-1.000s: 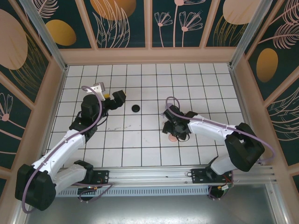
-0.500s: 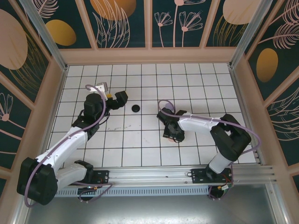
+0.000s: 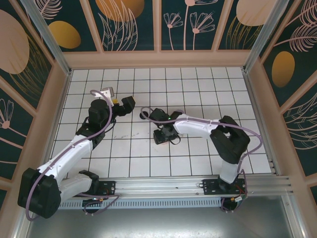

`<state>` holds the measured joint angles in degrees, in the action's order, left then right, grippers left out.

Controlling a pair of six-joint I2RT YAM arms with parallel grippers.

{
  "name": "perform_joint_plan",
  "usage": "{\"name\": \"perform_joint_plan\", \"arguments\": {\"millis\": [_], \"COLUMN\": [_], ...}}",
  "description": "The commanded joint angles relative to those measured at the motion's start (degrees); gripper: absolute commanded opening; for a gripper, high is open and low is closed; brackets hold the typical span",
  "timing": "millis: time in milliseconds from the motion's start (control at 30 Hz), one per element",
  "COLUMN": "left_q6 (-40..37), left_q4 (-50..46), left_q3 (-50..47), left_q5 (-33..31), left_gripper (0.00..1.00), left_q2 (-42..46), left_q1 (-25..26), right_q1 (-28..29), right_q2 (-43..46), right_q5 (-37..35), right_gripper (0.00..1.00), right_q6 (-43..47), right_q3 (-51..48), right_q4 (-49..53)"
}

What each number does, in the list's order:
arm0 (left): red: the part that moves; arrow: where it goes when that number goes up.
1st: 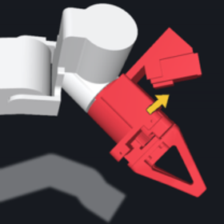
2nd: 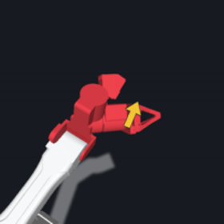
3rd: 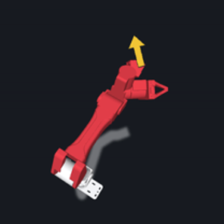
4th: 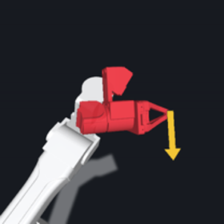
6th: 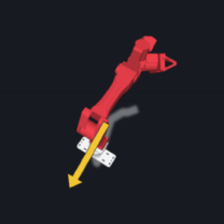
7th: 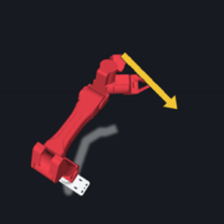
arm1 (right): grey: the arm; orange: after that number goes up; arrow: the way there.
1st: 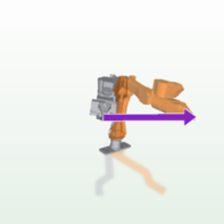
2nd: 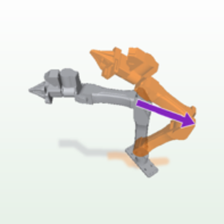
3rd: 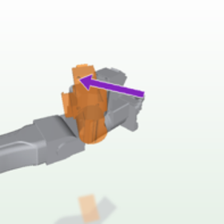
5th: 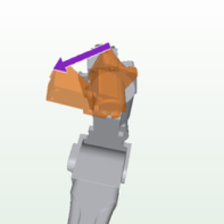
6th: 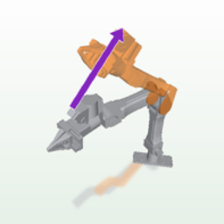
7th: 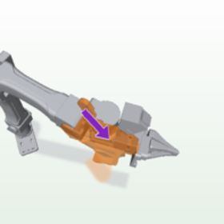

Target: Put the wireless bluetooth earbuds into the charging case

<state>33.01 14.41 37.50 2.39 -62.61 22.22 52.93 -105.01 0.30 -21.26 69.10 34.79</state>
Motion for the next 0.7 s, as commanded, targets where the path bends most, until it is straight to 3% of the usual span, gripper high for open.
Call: {"name": "perform_joint_plan", "arguments": {"millis": [0,133,400,500,667], "left_q6": [-0.59,-0.67,-1.00,-0.35,1.15], "left_q4": [0.81,0.33,-0.62,-0.79,0.86], "left_q3": [1.52,1.86,2.85,3.03,2.14], "left_q5": [-1.03,-1.33,-2.07,-3.52,-6.56], "left_gripper": [0.99,0.99,0.99,0.99,0.99], "left_q2": [1.63,2.31,3.00,3.40,5.41], "left_q1": [-0.25,-0.24,-0.30,-0.27,-0.25], "right_q1": [1.18,2.91,3.17,2.66,1.69], "right_q2": [-4.54,-8.19,-5.29,-2.75,1.35], "right_q5": [1.06,-0.47,-2.02,-2.09,-2.24], "right_gripper": [0.44,0.47,0.70,0.73,0.73], "right_q6": [8.98,10.46,2.93,-5.23,-26.21], "right_q3": [3.21,4.78,8.36,10.99,10.46], "right_q4": [4.31,6.21,8.49,9.50,8.31]}}
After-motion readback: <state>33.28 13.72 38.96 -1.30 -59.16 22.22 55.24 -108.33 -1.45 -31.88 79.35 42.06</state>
